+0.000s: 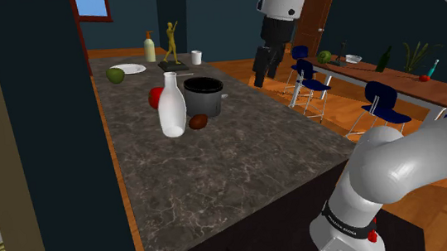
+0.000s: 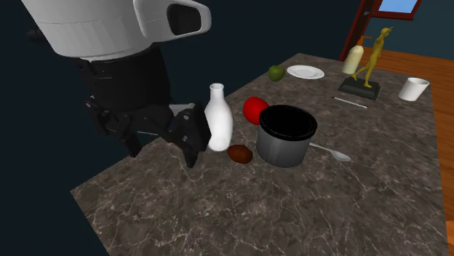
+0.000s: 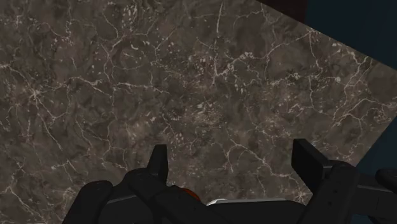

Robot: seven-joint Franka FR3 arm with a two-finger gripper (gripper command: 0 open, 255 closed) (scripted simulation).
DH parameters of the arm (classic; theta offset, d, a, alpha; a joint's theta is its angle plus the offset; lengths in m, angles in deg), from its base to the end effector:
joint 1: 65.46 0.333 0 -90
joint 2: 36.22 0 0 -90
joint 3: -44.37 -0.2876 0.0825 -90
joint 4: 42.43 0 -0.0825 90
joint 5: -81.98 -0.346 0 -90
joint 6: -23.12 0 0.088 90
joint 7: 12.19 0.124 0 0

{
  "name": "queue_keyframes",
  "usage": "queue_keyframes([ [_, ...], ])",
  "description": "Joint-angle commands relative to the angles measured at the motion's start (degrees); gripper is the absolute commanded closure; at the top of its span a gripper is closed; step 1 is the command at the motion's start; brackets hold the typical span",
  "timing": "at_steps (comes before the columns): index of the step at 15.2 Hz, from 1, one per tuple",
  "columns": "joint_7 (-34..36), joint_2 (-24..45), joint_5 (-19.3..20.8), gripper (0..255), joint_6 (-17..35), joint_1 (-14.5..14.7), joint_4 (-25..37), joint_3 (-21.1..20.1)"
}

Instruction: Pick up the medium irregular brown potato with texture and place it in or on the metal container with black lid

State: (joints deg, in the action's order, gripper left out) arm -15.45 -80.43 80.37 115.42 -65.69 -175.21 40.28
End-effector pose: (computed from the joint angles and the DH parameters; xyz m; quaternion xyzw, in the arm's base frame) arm 0.2976 0.0292 0.5690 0.9980 0.0527 0.0318 0.0110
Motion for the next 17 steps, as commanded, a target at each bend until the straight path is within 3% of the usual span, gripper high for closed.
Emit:
queue_keyframes([
  [1, 0.0, 0.0, 0.0, 0, 0.0, 0.0, 0.0, 0.0],
  [9, -16.6, 3.3, 6.2, 0, 22.1, 2.4, -12.1, 5.2],
  [17, -32.7, 15.5, 10.9, 0, 46.2, 5.0, -16.6, 11.5],
])
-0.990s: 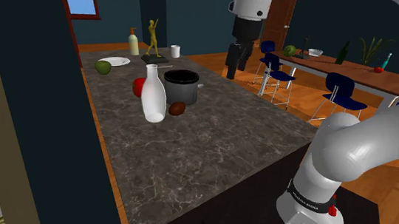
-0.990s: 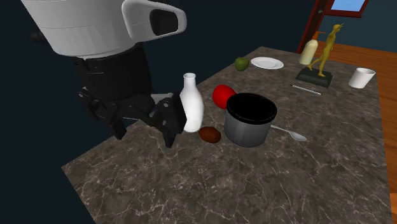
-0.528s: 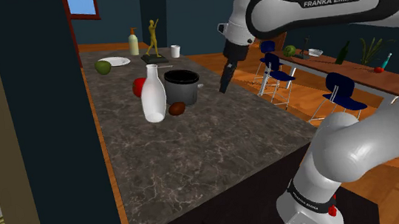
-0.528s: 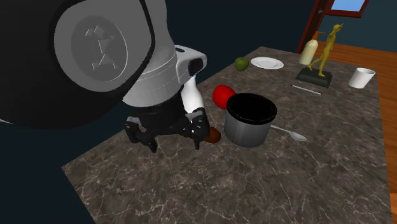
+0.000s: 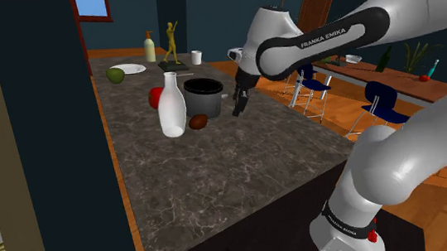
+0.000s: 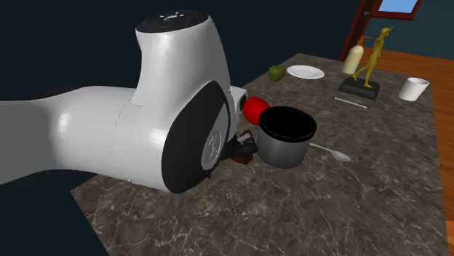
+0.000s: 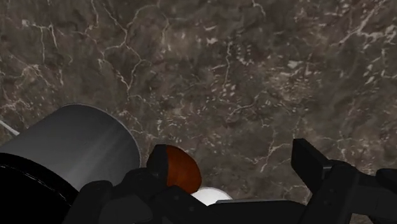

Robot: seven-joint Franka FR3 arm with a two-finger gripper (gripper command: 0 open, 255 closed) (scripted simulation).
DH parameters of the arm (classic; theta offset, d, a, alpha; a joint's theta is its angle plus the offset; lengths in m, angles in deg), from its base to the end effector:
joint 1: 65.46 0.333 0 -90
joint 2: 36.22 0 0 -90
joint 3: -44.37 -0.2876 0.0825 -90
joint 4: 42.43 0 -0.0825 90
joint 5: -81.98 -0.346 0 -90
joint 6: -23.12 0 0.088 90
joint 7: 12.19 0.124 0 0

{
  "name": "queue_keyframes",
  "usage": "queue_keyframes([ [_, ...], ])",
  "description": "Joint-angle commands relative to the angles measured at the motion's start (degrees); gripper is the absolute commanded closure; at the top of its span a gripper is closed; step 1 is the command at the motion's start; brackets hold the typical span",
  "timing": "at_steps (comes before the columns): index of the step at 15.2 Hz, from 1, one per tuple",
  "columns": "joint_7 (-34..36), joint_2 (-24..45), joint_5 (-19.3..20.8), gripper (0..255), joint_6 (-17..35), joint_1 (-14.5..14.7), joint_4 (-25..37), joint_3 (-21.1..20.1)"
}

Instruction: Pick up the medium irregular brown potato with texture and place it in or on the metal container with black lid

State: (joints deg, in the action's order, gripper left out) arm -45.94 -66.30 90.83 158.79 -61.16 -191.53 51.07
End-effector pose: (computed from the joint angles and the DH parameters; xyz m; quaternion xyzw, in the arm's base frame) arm 0.3897 -0.0197 0.4326 0.9374 0.3154 0.1276 0.0745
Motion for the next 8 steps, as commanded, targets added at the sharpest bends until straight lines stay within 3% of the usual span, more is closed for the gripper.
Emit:
queue_keyframes([
  [1, -4.3, 3.5, 0.7, 0, 5.9, 0.9, -0.2, 1.6],
  [5, -13.5, 12.6, 0.3, 0, 17.2, 3.5, 1.2, 5.3],
  [8, -22.4, 19.9, -2.9, 0, 24.9, 6.7, 3.5, 8.5],
])
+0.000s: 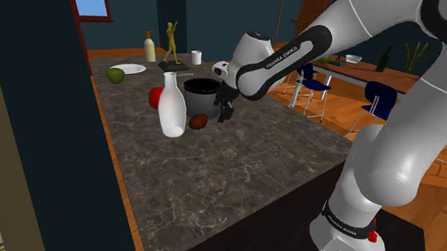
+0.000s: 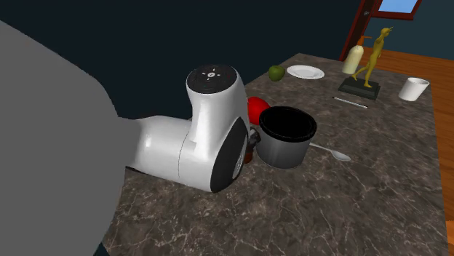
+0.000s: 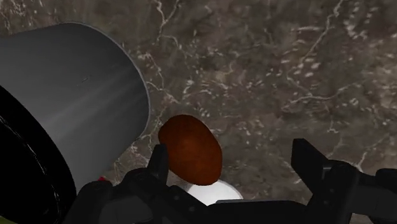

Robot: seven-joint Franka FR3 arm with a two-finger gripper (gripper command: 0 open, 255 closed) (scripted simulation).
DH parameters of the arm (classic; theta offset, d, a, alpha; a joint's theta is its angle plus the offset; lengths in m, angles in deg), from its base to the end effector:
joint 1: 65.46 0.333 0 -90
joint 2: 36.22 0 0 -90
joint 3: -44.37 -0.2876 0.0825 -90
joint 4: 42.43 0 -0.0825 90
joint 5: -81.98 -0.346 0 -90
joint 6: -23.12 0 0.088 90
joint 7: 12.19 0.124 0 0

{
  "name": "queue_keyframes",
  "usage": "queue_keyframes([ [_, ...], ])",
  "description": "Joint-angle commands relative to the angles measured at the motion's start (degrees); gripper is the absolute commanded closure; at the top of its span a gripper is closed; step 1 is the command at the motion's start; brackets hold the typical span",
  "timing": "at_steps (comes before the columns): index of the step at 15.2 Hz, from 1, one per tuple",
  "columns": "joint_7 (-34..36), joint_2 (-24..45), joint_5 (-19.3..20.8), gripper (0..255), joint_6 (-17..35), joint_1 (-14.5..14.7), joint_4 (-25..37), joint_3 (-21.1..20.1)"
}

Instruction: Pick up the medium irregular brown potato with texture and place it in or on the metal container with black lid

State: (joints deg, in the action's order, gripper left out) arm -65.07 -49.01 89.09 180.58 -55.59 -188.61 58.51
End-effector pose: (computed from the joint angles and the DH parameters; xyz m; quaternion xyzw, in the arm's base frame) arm 0.4550 -0.0293 0.3737 0.8707 0.4464 0.1773 0.1057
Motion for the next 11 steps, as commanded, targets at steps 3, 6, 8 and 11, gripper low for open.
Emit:
queue_keyframes([
  [3, -16.4, 10.1, -10.1, 0, 9.5, 5.3, 3.9, 4.0],
  [6, -30.1, 16.2, -22.3, 0, 13.1, 6.3, 7.3, 3.2],
  [8, -32.4, 18.2, -25.3, 0, 14.0, 5.5, 8.2, 2.0],
  [11, -35.8, 21.1, -29.6, 0, 15.3, 4.3, 9.8, 0.0],
])
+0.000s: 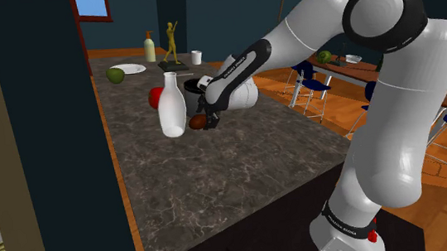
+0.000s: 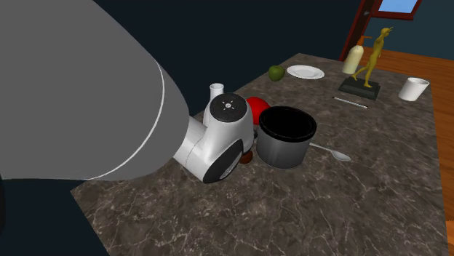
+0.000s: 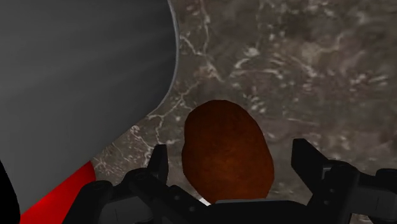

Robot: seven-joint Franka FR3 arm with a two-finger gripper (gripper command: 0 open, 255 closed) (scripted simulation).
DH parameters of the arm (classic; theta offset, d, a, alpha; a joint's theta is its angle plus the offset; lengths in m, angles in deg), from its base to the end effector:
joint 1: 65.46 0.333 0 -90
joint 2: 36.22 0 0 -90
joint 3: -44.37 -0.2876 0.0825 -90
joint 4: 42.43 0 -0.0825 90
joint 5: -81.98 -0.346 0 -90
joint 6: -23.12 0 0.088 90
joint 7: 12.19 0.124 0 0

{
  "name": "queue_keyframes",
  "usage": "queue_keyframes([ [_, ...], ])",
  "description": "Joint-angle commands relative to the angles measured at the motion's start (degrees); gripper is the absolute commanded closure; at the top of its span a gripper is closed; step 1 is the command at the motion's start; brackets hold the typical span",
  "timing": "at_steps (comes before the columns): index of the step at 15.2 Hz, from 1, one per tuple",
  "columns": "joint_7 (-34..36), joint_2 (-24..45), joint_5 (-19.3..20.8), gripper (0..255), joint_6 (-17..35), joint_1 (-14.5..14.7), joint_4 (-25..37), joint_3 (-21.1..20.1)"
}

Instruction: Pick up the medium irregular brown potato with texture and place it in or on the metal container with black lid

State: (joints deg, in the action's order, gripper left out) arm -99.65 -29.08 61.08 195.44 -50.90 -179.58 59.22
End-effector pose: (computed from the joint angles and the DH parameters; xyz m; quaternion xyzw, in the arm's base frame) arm 0.5188 -0.0277 0.3075 0.8044 0.5397 0.2113 0.1304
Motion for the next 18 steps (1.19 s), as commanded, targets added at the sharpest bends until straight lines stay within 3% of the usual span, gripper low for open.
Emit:
queue_keyframes([
  [1, -2.3, 2.1, -2.8, 0, 0.8, -1.0, 1.3, -1.4],
  [10, -2.8, 2.6, -3.5, 0, 1.0, -1.4, 1.6, -2.0],
  [11, -2.8, 2.6, -3.5, 255, 1.0, -1.4, 1.6, -2.0],
  [18, -2.7, 2.6, -3.4, 255, 1.0, -1.4, 1.6, -1.9],
])
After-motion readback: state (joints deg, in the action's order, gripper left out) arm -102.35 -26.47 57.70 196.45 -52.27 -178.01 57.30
